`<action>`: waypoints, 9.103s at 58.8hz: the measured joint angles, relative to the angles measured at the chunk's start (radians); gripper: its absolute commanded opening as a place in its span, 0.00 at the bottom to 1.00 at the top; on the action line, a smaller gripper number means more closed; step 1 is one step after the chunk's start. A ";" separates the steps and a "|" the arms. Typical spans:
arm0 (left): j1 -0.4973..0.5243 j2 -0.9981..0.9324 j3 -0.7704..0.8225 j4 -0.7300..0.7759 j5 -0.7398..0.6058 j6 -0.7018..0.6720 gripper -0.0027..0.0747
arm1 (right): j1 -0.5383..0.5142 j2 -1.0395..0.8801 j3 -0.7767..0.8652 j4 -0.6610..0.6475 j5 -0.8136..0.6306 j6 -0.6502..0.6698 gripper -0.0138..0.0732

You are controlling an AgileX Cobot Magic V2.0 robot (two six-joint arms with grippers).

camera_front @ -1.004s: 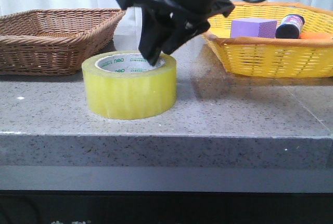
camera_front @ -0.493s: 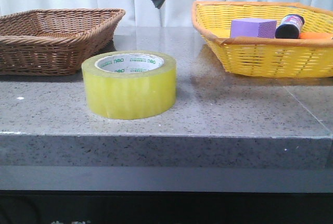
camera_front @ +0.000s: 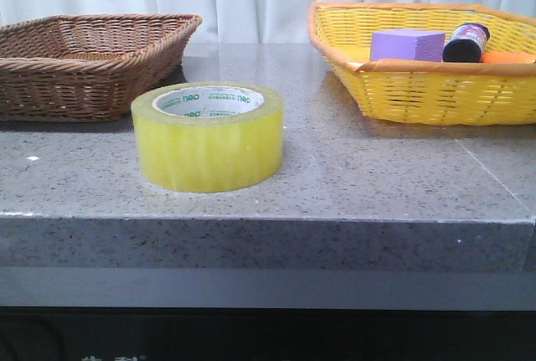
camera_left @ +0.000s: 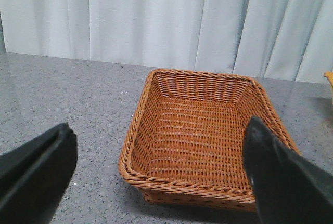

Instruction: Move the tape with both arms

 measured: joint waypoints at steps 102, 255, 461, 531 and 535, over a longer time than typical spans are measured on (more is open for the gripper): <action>-0.452 0.588 -0.353 -0.180 0.398 0.000 0.86 | -0.171 -0.937 0.795 0.012 -0.302 0.000 0.02; -0.249 0.996 -0.960 -0.062 0.599 -0.002 0.12 | -0.171 -0.937 0.795 0.014 -0.304 0.000 0.02; -0.093 -0.318 0.069 -0.020 0.297 0.000 0.01 | -0.171 -0.937 0.795 0.014 -0.305 0.000 0.02; -0.018 -0.503 0.553 -0.020 0.009 0.000 0.01 | -0.171 -0.937 0.795 0.014 -0.306 0.000 0.02; -0.018 -0.503 0.553 -0.023 -0.015 0.000 0.01 | -0.171 -0.937 0.795 0.014 -0.306 0.000 0.02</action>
